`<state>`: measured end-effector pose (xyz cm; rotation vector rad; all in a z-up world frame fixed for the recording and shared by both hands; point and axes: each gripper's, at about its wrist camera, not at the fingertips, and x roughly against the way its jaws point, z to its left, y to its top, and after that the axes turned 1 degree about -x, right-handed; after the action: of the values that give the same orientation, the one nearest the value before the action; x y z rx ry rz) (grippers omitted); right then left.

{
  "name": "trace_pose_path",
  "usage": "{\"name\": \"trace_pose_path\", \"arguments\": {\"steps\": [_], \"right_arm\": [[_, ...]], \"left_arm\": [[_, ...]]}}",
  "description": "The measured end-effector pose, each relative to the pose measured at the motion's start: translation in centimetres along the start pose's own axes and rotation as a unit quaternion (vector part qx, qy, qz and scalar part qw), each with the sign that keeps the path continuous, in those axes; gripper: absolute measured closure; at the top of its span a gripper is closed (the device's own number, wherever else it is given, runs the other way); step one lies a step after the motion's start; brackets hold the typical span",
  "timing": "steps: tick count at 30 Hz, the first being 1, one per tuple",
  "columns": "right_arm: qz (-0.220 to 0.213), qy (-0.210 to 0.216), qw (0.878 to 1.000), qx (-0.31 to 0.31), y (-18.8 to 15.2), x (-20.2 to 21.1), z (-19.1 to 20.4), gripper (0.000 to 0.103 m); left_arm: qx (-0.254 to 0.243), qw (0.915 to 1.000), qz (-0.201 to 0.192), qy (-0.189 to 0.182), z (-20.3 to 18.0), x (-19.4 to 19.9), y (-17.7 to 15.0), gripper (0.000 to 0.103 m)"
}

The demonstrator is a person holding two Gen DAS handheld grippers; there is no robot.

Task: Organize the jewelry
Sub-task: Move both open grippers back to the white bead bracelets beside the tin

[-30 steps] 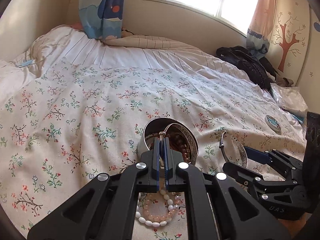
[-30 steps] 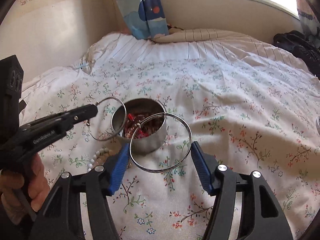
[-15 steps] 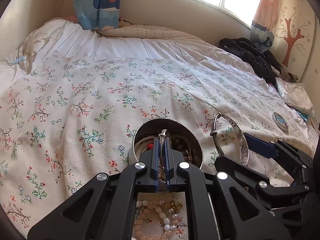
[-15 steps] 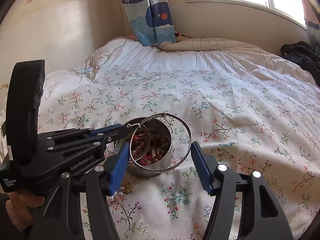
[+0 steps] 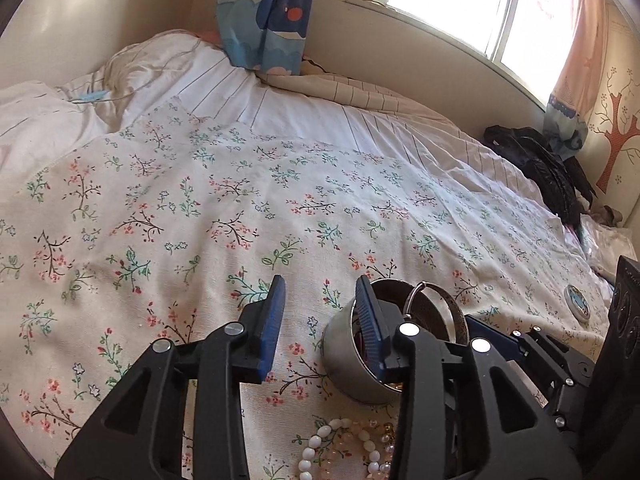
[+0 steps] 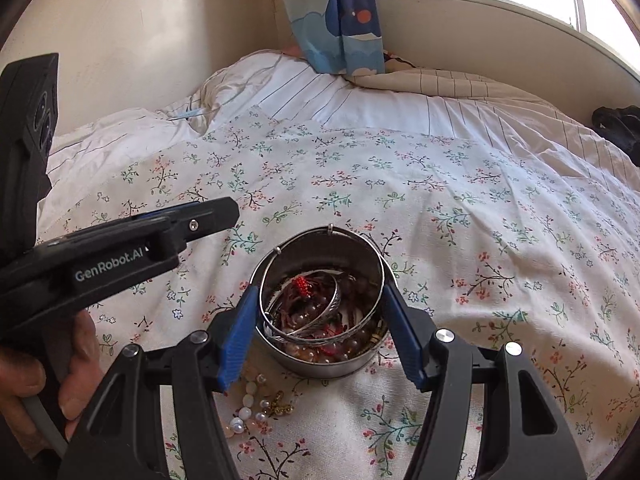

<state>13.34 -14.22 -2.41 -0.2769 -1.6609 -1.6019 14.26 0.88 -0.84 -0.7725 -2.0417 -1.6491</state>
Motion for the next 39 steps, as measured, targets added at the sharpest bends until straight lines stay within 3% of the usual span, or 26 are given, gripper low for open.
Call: {"name": "trace_pose_path", "arguments": {"steps": [10, 21, 26, 32, 39], "right_arm": [[0.006, -0.002, 1.000, 0.000, 0.0, -1.3, 0.0, 0.041], [0.003, -0.009, 1.000, -0.007, 0.0, -1.1, -0.6, 0.032], [0.010, -0.027, 0.999, -0.020, -0.2, -0.4, -1.5, 0.029], [0.042, -0.039, 0.996, -0.063, -1.6, 1.4, -3.4, 0.026], [0.102, -0.050, 0.993, -0.025, -4.2, 0.8, -1.3, 0.026]], "left_arm": [[-0.036, 0.9990, -0.012, 0.026, -1.0, 0.5, -0.1, 0.060], [-0.064, 0.9968, -0.019, 0.044, -1.8, 0.8, -0.3, 0.053], [-0.056, 0.9969, -0.015, 0.053, -1.0, 0.9, -0.4, 0.046], [-0.002, 0.9982, 0.012, 0.059, 2.6, 1.4, -0.8, 0.043], [-0.095, 0.9914, 0.056, 0.070, 0.9, 1.8, -3.7, 0.043]]}}
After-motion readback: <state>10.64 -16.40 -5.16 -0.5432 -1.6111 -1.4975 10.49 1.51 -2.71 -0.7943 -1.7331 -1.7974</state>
